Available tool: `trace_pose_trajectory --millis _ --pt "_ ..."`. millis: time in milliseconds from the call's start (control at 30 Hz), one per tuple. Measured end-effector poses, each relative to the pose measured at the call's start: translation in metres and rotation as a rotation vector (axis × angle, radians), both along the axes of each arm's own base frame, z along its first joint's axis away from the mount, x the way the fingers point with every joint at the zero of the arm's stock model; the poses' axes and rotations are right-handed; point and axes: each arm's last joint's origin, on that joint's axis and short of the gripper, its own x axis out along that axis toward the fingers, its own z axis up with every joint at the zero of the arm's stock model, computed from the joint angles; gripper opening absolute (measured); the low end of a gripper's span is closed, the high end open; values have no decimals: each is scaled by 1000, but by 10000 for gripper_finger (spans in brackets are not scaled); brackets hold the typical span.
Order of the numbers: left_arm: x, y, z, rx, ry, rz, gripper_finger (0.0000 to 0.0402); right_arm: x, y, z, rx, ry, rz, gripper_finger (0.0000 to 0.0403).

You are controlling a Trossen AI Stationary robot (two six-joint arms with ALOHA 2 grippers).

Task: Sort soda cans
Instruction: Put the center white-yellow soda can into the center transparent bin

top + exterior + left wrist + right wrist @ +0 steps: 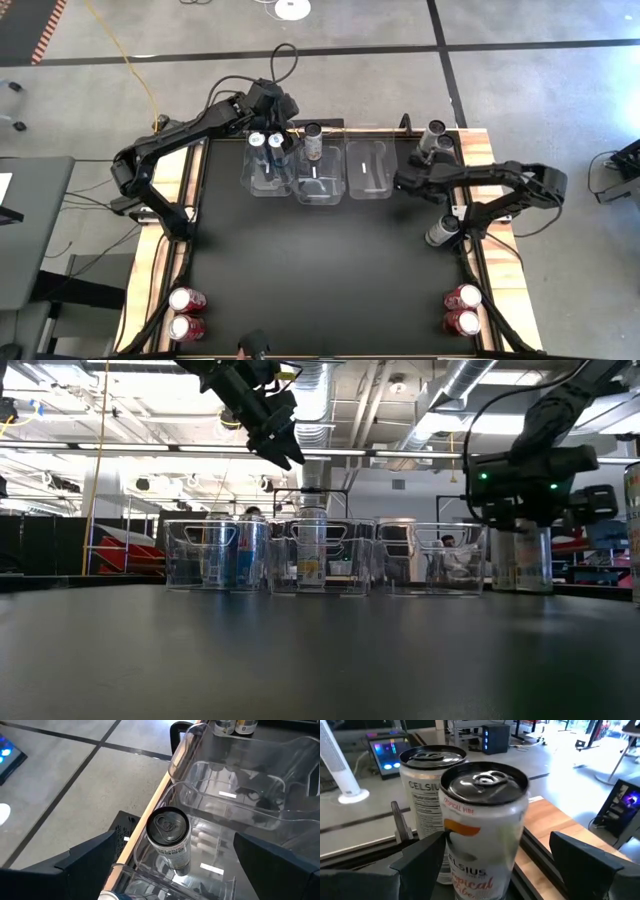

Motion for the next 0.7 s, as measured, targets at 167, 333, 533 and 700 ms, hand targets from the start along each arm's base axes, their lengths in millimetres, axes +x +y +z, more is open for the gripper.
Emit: trace_pose_trajectory --millis 167,333,533,700 --pt "0 0 0 0 0 0 396 5 -13 0 38 24 8 374" --pt "0 0 0 -3 4 0 396 11 -8 -1 108 -51 55 374" --pt "-1 0 -1 -7 11 0 396 16 15 6 92 -63 155 374" --pt "-1 0 -1 2 14 -6 396 9 22 14 80 -17 177 374"
